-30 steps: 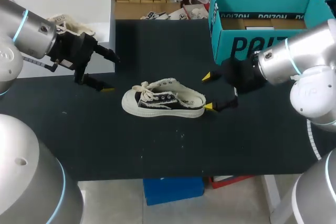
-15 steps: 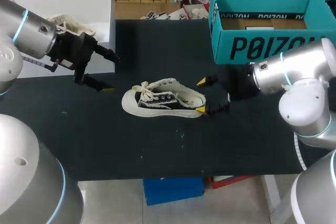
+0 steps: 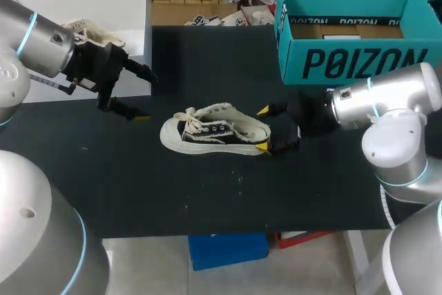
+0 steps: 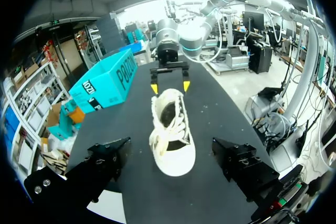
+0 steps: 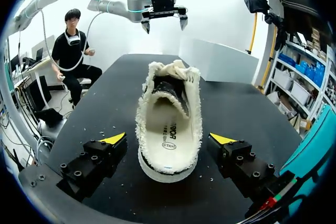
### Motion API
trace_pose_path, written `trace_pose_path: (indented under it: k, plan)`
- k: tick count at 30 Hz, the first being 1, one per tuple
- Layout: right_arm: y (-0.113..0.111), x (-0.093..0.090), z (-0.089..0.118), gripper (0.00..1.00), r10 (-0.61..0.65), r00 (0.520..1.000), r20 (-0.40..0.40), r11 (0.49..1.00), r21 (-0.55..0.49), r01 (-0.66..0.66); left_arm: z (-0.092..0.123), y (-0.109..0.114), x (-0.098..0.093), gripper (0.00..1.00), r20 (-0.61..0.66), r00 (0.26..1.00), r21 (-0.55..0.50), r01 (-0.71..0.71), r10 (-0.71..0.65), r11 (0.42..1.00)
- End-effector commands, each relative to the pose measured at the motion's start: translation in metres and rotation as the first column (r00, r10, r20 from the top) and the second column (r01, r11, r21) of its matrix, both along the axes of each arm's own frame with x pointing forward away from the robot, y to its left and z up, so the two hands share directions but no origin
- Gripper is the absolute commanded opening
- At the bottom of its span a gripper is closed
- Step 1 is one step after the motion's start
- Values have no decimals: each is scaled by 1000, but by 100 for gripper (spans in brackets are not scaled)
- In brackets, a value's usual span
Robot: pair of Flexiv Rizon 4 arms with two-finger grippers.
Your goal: Take the shoe out of the shoebox, open the shoe tongue, remove and reinsert the insole, then place the shoe into the shoebox
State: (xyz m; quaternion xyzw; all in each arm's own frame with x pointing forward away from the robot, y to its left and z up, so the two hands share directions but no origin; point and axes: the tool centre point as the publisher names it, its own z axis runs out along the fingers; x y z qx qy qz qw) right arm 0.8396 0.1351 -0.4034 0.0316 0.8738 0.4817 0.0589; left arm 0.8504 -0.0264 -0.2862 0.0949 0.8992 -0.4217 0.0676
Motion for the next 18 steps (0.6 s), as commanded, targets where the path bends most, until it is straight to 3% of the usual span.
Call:
trace_pose_path:
  k: [1, 18]
  plan:
    - [6, 6, -9, 100, 5, 1000, -9, 1000, 3, -5, -1, 0, -1, 100, 5, 1000, -1, -2, 2, 1000]
    - [14, 7, -24, 100, 8, 999, -33, 1000, 23, -7, -1, 0, -1, 100, 5, 1000, -1, -2, 2, 1000]
